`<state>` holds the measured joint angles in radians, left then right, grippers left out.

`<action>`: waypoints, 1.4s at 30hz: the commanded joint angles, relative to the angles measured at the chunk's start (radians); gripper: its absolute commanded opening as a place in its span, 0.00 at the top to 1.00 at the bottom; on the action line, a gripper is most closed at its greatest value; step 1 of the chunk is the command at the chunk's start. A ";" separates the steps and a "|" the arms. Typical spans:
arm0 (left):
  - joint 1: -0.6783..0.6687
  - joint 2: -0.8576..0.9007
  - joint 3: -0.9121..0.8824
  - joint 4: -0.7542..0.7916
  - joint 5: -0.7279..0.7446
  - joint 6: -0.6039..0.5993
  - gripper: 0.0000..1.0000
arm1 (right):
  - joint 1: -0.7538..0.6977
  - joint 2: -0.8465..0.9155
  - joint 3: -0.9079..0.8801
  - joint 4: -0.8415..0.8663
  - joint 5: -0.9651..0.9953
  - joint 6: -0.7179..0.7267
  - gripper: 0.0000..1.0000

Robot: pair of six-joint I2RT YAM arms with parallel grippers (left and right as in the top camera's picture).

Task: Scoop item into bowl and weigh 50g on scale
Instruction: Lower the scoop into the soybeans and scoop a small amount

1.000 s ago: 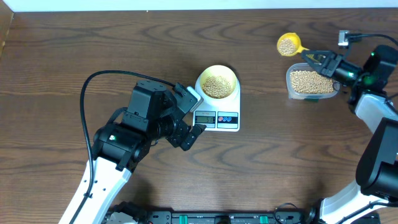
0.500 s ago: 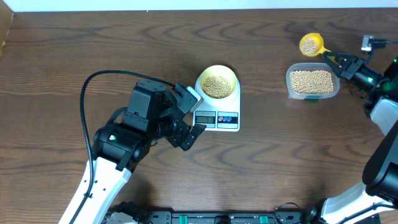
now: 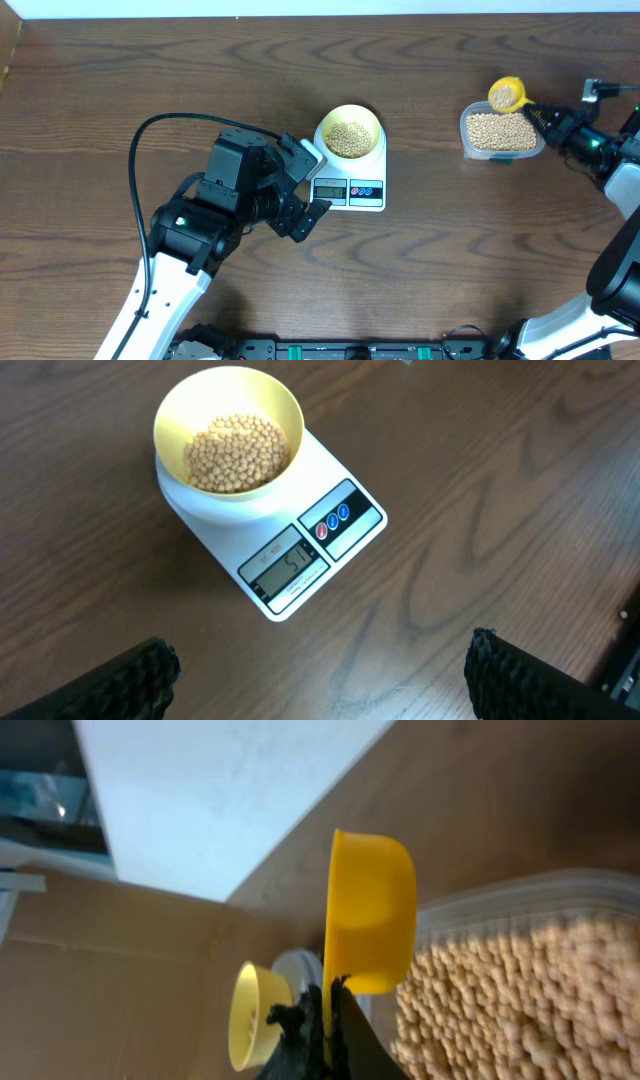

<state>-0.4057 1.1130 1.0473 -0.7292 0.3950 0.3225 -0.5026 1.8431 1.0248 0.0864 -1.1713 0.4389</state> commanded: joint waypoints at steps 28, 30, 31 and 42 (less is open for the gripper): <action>0.006 0.005 0.001 0.001 0.013 0.017 0.06 | 0.000 0.008 0.000 -0.306 0.231 -0.960 0.99; 0.006 0.005 0.001 0.001 0.012 0.017 0.06 | 0.000 0.008 0.000 -0.306 0.231 -1.041 0.99; 0.006 0.005 0.001 0.001 0.013 0.017 0.06 | 0.000 0.008 0.000 -0.304 0.231 -1.076 0.99; 0.006 0.005 0.001 0.001 0.012 0.017 0.06 | 0.000 0.008 0.000 -0.273 0.231 -1.387 0.99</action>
<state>-0.4057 1.1130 1.0473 -0.7288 0.3946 0.3225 -0.5026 1.8431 1.0241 -0.2001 -0.9302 -0.8299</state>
